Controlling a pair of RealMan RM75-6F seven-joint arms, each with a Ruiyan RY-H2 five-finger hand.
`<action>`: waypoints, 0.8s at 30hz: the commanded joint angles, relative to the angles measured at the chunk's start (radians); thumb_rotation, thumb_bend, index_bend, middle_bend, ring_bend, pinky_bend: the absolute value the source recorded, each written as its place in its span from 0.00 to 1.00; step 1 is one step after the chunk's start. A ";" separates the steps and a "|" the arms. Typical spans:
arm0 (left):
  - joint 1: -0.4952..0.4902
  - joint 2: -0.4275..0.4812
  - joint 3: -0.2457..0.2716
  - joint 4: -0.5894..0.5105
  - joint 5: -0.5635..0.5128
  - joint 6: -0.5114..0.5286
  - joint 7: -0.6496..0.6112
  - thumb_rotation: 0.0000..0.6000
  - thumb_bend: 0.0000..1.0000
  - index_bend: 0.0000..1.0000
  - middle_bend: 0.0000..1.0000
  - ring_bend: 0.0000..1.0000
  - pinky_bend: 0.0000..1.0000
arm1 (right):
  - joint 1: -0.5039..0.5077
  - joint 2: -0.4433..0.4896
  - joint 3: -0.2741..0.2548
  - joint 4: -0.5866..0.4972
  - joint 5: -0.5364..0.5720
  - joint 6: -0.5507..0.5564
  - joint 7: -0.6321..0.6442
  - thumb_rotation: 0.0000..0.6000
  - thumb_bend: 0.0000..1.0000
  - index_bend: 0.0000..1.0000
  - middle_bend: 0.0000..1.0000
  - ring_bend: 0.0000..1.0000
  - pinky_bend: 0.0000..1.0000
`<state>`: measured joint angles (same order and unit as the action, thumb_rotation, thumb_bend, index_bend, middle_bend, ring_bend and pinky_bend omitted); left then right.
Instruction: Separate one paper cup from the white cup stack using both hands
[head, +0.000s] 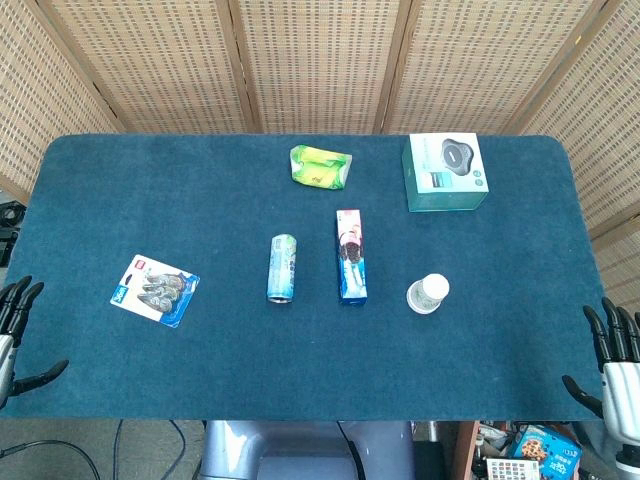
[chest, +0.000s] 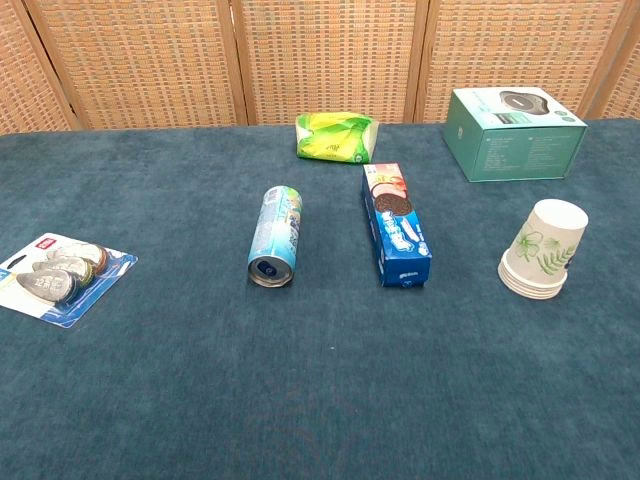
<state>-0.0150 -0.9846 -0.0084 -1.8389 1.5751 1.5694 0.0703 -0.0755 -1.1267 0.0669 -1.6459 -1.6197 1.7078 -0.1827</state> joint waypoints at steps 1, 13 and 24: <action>0.000 0.000 0.000 0.001 -0.001 0.000 0.000 1.00 0.16 0.00 0.00 0.00 0.00 | 0.000 0.000 -0.001 0.001 0.000 -0.001 0.000 1.00 0.00 0.00 0.00 0.00 0.00; -0.016 -0.025 -0.013 0.016 -0.027 -0.027 0.038 1.00 0.16 0.00 0.00 0.00 0.00 | 0.116 0.018 0.012 -0.021 -0.056 -0.139 0.066 1.00 0.00 0.03 0.01 0.00 0.00; -0.039 -0.053 -0.039 0.016 -0.090 -0.062 0.094 1.00 0.16 0.00 0.00 0.00 0.00 | 0.437 0.015 0.099 0.000 0.068 -0.610 0.285 1.00 0.07 0.14 0.15 0.03 0.12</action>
<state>-0.0508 -1.0350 -0.0433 -1.8215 1.4928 1.5122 0.1583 0.2655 -1.0992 0.1297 -1.6619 -1.6086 1.2128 0.0409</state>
